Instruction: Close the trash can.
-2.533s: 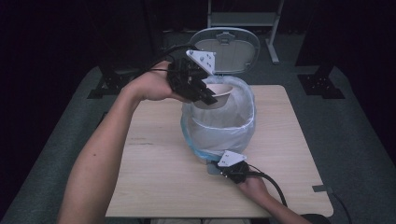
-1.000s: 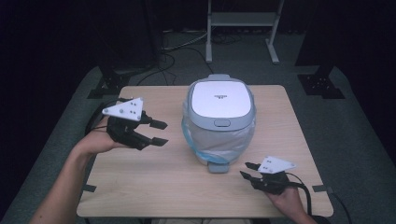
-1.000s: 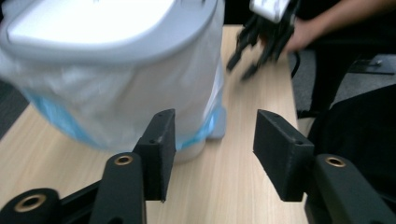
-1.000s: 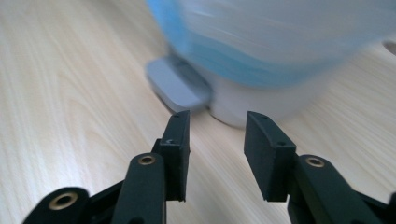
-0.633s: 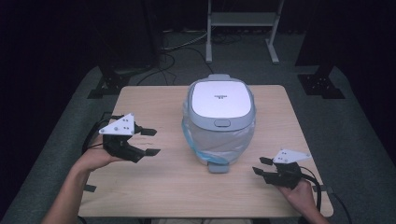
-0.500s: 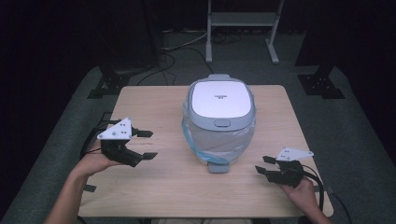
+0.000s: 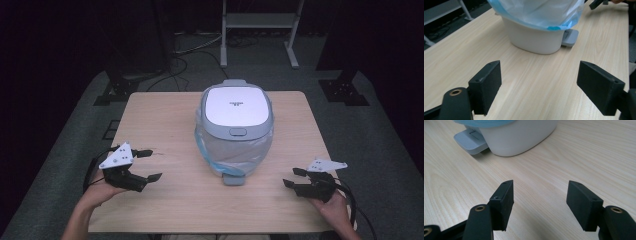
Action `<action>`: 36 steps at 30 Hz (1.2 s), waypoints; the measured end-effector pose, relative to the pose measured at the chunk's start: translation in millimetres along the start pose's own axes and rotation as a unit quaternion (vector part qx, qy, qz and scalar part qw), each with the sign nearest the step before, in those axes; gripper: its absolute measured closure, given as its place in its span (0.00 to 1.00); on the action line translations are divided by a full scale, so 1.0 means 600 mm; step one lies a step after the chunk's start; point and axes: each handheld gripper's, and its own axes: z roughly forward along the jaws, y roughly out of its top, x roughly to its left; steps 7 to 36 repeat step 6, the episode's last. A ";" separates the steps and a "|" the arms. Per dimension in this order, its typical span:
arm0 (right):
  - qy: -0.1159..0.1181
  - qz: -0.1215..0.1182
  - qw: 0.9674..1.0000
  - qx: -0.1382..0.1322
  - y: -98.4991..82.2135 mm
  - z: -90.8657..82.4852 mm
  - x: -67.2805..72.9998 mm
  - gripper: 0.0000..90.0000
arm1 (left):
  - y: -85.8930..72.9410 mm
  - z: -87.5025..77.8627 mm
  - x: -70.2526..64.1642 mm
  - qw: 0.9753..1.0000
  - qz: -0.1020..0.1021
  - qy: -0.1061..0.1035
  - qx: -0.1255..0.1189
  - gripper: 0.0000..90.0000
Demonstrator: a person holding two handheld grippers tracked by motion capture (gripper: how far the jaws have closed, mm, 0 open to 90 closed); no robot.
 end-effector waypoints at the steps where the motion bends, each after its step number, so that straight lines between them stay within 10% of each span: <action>1: -0.001 0.002 1.000 -0.001 -0.001 -0.001 -0.002 0.41 | -0.005 0.002 -0.004 1.000 -0.001 0.004 -0.003 0.21; 36: -0.006 0.019 1.000 0.000 -0.003 0.000 -0.010 0.37 | -0.020 0.013 -0.019 1.000 0.004 0.017 0.003 0.21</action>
